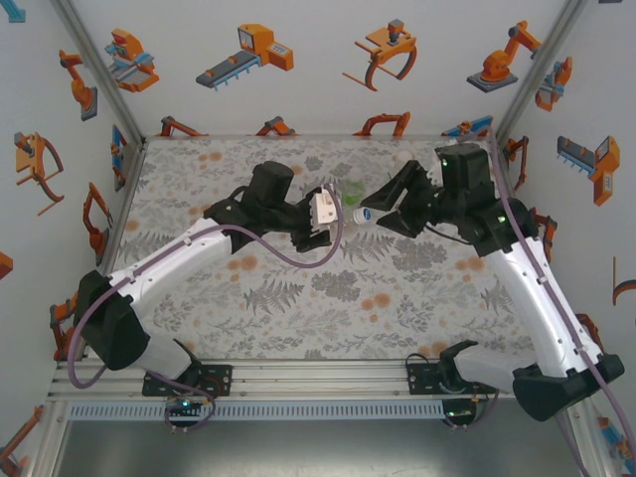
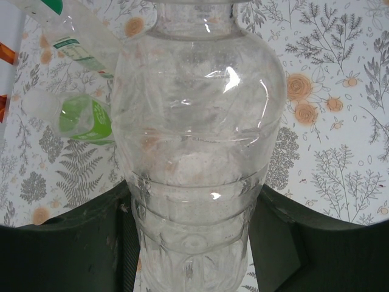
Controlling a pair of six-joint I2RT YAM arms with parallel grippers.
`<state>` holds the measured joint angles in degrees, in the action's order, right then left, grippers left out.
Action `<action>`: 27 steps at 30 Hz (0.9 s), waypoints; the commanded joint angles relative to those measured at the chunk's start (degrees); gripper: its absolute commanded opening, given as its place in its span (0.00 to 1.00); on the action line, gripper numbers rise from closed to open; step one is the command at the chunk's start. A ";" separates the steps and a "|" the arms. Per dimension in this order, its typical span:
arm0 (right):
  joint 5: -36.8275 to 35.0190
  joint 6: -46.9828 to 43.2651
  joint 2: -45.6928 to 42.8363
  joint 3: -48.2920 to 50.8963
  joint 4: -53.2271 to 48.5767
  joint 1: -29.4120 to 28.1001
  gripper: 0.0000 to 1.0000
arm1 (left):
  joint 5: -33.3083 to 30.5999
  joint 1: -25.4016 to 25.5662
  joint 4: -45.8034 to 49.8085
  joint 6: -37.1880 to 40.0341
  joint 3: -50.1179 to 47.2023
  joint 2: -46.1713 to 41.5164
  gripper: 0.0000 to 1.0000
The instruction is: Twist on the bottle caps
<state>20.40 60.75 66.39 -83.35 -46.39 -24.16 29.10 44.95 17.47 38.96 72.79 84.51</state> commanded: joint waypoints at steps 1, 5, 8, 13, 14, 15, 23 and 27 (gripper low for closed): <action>-3.24 -7.94 -2.02 -2.73 -1.87 -0.13 0.60 | 0.41 -0.15 -0.87 -0.38 1.63 -2.09 0.00; -5.36 -19.14 -4.18 -2.43 2.71 -0.17 0.58 | 0.34 -0.33 -1.23 -1.46 0.87 -3.11 0.00; -1.97 -31.39 -7.24 0.57 10.91 -0.15 0.52 | 0.59 -0.40 -1.11 -1.69 0.29 -3.82 0.00; 11.54 -52.22 -8.96 4.60 21.08 -0.15 0.52 | 1.84 -0.51 1.33 -0.87 0.24 -5.34 0.00; 14.66 -55.71 -8.61 4.68 21.29 -0.10 0.52 | 2.57 -0.54 1.93 -0.58 0.23 -5.69 0.00; 18.66 -60.20 -8.14 4.62 21.17 -0.13 0.52 | 3.39 -0.64 2.43 -0.29 0.08 -6.01 0.00; 35.24 -87.26 -6.47 5.65 18.56 -0.16 0.55 | 7.83 -0.61 5.02 0.02 -1.55 -8.64 0.00; 39.22 -90.28 -5.10 5.46 19.04 -0.17 0.54 | 7.74 -0.65 5.88 0.02 -1.71 -9.28 0.00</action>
<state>53.17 -21.52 60.71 -78.00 -29.02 -24.16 34.54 44.53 21.93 38.28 71.53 76.97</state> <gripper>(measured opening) 0.546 0.575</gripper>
